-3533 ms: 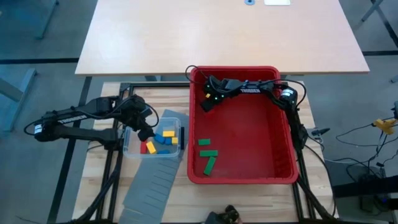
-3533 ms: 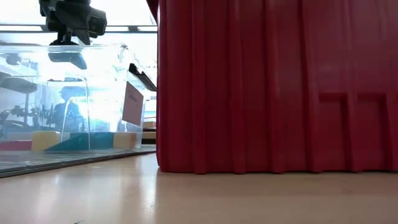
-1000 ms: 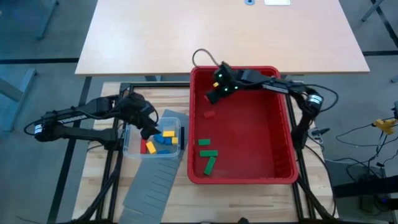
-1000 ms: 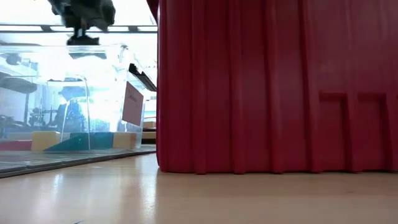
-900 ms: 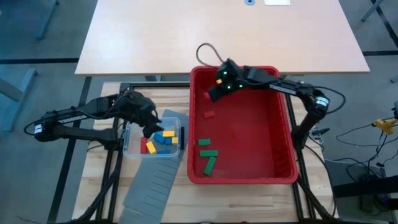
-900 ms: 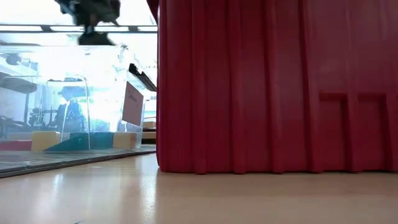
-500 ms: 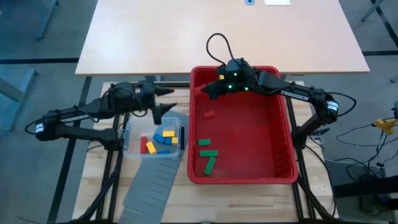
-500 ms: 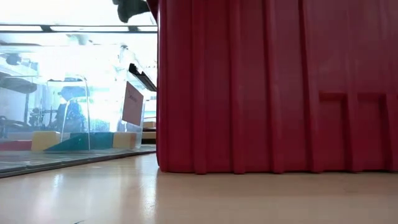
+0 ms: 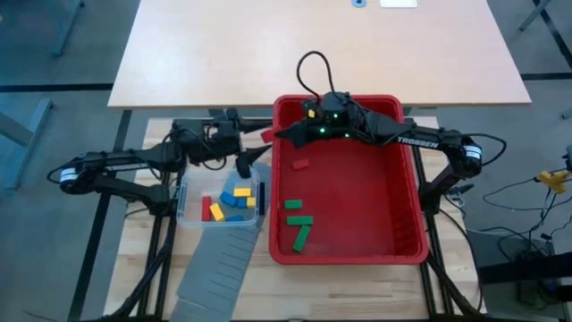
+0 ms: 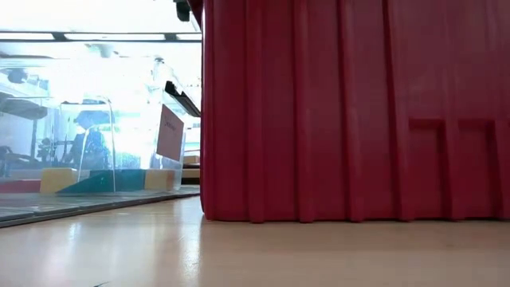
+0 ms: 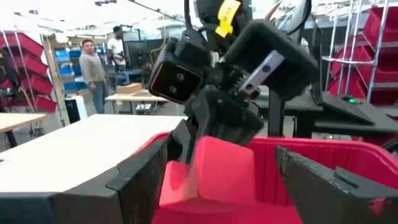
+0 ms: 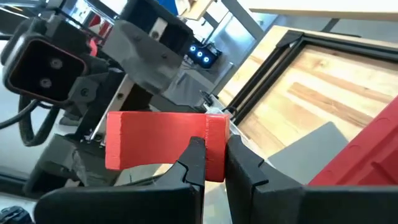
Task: Sort blocks
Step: Remove the top red block from the red bin
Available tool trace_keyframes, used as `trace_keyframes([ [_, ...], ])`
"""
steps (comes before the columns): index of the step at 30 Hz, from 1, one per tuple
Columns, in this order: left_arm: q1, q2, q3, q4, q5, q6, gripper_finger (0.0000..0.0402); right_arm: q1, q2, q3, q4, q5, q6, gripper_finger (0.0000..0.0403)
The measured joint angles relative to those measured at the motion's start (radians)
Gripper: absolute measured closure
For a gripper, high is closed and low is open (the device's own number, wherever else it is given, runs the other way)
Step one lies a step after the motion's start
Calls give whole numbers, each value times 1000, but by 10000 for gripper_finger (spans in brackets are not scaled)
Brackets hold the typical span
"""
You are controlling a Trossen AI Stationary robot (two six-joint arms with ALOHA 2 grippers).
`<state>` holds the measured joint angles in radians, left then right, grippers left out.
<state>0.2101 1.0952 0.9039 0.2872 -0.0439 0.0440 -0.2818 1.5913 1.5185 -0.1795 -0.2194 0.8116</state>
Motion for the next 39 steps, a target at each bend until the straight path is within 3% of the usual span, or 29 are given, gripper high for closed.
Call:
trace_keyframes([
  [11,-13,61,0,34,-1,-11,131,5,0,0,6,-24,6,387],
  [14,-17,62,0,39,-2,-5,173,7,0,0,6,-25,6,387],
  [18,-18,56,0,39,-18,22,287,7,0,0,-8,-25,29,385],
  [25,-20,47,0,25,-8,5,281,6,0,0,-5,-26,17,375],
  [34,-29,-157,-1,-423,24,-81,292,-5,-9,2,7,-32,-74,302],
  [39,-29,-291,-2,-698,120,-204,292,-8,-9,1,-37,-46,-151,270],
])
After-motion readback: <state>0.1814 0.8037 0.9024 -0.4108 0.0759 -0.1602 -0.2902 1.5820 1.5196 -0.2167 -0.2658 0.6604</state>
